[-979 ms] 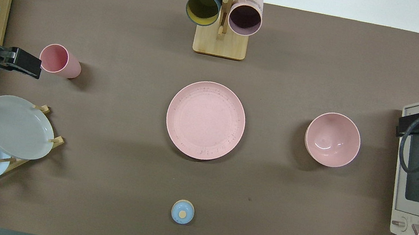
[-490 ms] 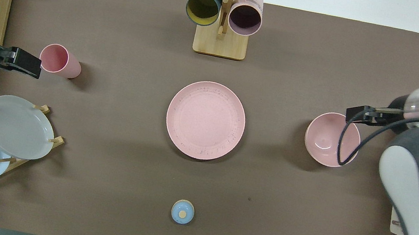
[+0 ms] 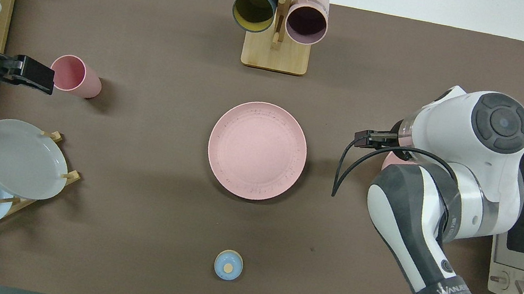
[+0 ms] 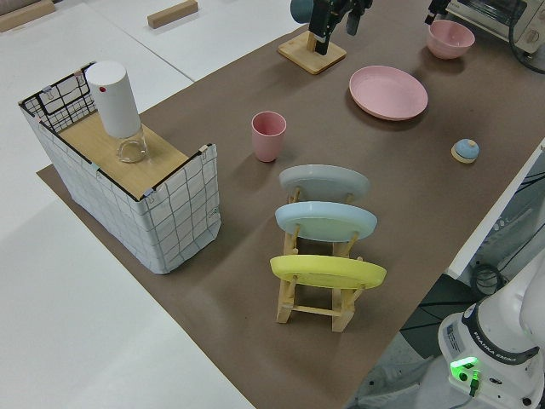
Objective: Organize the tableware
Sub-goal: 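Grasp the pink bowl rim with the right gripper and lift it, then carry the bowl over the pink plate while the left gripper grasps the cup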
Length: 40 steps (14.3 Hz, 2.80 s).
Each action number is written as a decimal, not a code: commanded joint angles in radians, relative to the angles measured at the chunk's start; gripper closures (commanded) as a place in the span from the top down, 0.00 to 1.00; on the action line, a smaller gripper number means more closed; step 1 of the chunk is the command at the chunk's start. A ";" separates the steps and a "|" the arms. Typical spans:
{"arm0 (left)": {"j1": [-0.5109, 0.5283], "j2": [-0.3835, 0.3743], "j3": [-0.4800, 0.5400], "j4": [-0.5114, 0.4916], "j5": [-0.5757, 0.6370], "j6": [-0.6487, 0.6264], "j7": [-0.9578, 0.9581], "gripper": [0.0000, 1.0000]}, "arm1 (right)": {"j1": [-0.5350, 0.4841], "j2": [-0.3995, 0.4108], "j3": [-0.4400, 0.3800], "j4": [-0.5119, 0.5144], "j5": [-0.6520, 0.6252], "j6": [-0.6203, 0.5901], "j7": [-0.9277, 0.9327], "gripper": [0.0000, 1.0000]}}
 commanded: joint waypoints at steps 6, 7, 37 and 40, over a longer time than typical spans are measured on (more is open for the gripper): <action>0.008 0.030 -0.005 -0.123 -0.010 0.156 -0.017 1.00 | 0.001 -0.038 -0.001 -0.145 0.002 0.074 -0.108 1.00; 0.008 0.030 -0.005 -0.120 -0.010 0.153 -0.017 1.00 | -0.001 -0.034 -0.001 -0.156 -0.002 0.092 -0.117 1.00; 0.053 0.330 0.001 -0.059 -0.031 0.419 -0.018 1.00 | 0.489 0.480 0.003 0.657 -0.130 -0.215 0.605 0.00; 0.050 0.340 0.001 -0.076 -0.030 0.442 -0.009 1.00 | 0.509 0.479 0.003 0.656 -0.131 -0.215 0.624 0.00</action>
